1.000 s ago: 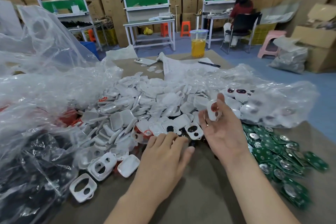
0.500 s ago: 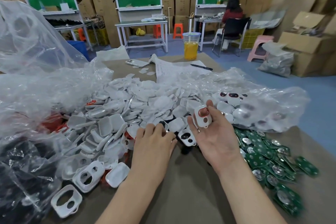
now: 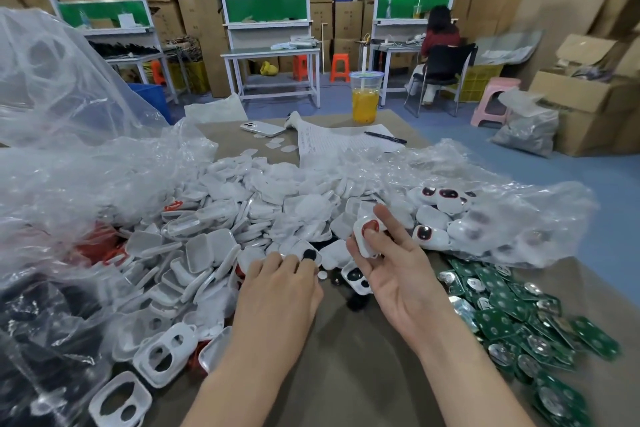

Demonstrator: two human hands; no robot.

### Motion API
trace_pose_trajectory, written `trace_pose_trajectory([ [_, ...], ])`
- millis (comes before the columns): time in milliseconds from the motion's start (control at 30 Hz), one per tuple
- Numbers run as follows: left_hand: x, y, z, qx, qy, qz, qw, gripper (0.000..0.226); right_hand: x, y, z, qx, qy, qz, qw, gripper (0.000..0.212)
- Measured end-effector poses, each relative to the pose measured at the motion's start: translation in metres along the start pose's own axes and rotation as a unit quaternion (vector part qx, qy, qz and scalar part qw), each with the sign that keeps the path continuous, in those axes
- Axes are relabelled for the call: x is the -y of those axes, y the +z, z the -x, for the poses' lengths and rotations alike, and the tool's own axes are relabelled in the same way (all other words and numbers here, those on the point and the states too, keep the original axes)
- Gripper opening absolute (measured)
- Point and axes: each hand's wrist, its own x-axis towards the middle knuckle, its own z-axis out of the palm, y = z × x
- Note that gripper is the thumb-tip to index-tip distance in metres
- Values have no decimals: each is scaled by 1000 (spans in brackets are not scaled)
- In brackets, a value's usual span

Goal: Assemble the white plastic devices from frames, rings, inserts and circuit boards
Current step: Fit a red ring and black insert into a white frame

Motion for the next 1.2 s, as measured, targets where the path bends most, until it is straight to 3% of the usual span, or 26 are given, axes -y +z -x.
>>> trace_pose_trajectory([
  [167, 11, 0, 4, -21, -8, 29, 999, 20, -3, 2, 3, -10, 8, 61, 998, 37],
  [233, 11, -3, 5, -29, -29, 115, 992, 15, -5, 5, 5, -8, 5, 71, 997, 33],
  [300, 9, -7, 4, -49, -85, 245, 965, 17, -9, 6, 5, -6, -2, 82, 997, 33],
  [367, 6, -13, 0, -73, -169, 392, 901, 20, -11, 7, 5, 1, -9, 95, 995, 37],
  [467, 6, -19, -5, -68, -278, 596, 750, 22, -12, 8, 7, 13, -3, 117, 993, 44],
  [533, 7, -20, -7, -52, -312, 674, 667, 20, -12, 8, 7, 23, 8, 119, 993, 45],
  [600, 7, -19, -8, -44, -320, 718, 617, 20, -12, 8, 8, 32, 18, 114, 993, 43],
  [667, 7, -18, -9, -33, -319, 740, 592, 21, -11, 9, 8, 43, 19, 108, 993, 42],
  [967, 10, -12, -8, -16, -315, 767, 559, 18, -12, 11, 11, 63, 22, 113, 991, 53],
  [1133, 7, -15, -7, 0, -282, 713, 642, 21, -12, 15, 11, 32, 26, 127, 991, 44],
  [1200, 5, -18, -7, -5, -277, 699, 659, 31, -12, 17, 10, 15, 32, 128, 991, 31],
])
